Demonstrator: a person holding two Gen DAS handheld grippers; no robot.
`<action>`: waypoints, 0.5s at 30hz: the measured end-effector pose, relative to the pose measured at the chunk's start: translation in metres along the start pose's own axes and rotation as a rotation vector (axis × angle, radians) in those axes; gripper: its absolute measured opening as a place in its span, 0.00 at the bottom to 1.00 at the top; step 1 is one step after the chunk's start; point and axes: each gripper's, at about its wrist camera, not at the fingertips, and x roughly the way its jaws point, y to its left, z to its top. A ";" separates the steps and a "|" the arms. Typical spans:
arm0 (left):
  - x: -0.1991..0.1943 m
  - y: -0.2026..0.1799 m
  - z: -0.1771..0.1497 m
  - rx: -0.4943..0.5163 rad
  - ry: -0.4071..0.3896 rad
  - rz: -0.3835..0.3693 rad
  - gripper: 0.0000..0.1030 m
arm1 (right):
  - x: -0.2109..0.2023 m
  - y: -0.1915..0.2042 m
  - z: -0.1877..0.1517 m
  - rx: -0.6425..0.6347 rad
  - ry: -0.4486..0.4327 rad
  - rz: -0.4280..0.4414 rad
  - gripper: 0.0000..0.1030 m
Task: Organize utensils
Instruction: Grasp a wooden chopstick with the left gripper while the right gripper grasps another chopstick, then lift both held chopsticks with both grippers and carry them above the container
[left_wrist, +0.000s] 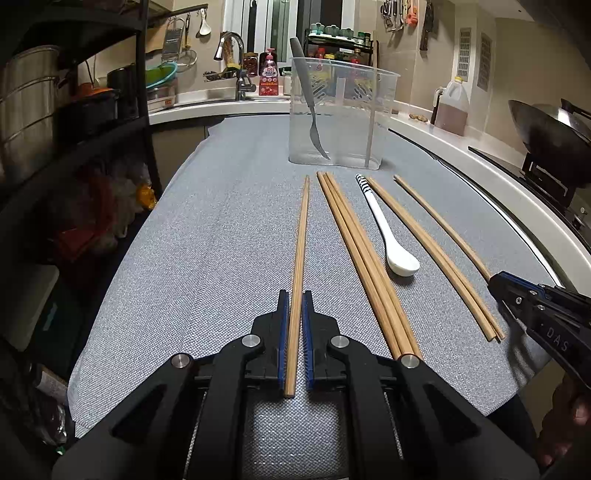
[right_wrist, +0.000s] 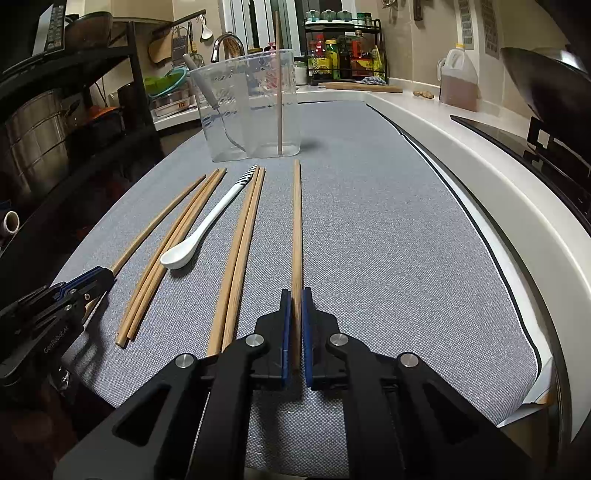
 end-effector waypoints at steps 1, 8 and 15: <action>0.000 0.000 0.000 -0.001 0.000 -0.001 0.07 | 0.000 0.000 0.000 0.001 0.001 0.001 0.06; -0.001 0.002 0.003 -0.012 0.009 -0.009 0.06 | -0.003 0.000 0.002 0.001 0.009 -0.007 0.05; -0.020 0.004 0.011 -0.030 -0.050 -0.045 0.06 | -0.031 0.005 0.011 -0.013 -0.038 -0.016 0.05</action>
